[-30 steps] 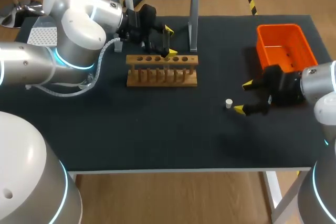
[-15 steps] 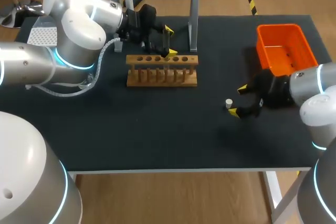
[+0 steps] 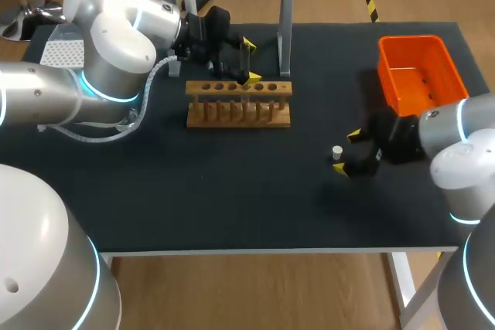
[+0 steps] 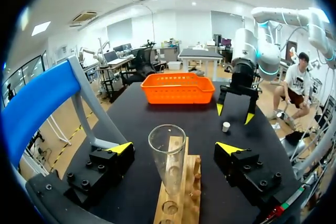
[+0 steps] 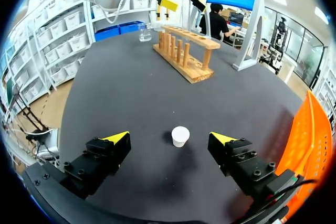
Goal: Invert the test tube, pick up the pipette, mount the tip to pipette, aspirate from beaker and dispense into the tube, eject the tip, return the pipette, and cap with the stopper.
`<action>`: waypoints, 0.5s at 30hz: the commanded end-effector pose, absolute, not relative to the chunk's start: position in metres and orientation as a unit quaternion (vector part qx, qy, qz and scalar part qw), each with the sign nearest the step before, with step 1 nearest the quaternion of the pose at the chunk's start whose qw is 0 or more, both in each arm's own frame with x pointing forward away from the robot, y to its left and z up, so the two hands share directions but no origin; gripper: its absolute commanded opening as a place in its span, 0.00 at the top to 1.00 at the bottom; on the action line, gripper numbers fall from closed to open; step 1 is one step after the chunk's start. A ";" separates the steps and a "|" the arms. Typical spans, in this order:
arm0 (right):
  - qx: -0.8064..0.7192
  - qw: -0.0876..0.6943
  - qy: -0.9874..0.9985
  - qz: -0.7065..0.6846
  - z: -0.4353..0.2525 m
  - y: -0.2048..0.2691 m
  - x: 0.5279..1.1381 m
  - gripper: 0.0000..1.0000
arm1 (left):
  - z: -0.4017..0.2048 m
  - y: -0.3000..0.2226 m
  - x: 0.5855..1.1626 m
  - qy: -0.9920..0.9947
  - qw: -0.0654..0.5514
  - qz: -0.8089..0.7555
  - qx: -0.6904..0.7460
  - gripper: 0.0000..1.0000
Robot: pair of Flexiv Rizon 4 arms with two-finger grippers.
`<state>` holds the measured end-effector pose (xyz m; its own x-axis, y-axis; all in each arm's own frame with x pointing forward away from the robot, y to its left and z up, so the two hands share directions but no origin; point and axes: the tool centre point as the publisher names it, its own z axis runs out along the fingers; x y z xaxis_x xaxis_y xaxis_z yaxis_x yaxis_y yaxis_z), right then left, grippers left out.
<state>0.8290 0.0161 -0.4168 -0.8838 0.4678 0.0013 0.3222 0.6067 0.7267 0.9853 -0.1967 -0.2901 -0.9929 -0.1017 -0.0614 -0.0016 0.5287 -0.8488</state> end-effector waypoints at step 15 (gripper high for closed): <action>0.232 0.093 0.891 0.379 -0.424 0.022 0.837 0.52 | -0.290 -0.196 0.986 0.873 0.050 -0.485 -0.028 0.00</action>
<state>0.8355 0.0209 -0.4224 -0.8758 0.4825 0.0104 0.3414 0.6041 0.7200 0.9853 -0.1967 -0.2901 -0.9929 -0.1017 -0.0614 -0.0016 0.5287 -0.8488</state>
